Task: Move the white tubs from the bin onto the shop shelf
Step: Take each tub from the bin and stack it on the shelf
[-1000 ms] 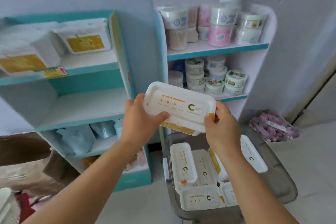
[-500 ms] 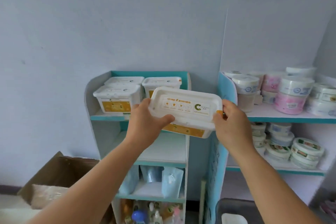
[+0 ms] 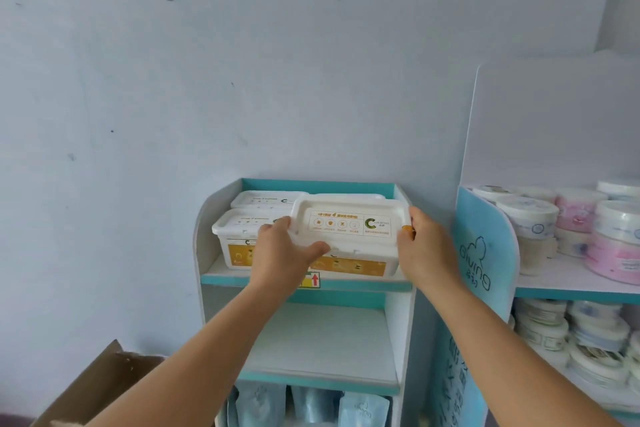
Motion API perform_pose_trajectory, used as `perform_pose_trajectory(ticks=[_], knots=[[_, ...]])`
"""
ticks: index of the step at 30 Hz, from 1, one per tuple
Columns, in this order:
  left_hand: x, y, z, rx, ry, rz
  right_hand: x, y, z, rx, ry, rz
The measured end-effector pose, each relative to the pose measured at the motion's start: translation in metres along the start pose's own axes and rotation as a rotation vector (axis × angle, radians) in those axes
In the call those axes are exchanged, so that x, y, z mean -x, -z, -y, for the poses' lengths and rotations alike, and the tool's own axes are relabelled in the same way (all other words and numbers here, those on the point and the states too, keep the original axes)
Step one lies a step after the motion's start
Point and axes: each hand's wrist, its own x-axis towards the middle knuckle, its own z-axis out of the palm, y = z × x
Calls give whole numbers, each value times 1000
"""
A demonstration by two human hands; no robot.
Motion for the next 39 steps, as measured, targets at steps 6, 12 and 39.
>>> perform_pose_trajectory(ticks=[6,12,39], knots=[[-29,-13,6,-49,37,14,-31,-21,1,103,21,4],[-42,-26,5,-208,44,66,-55,-34,-4,191,-13,69],[-25,-51,11,-631,-473,159,-26,-48,-18,422,359,300]])
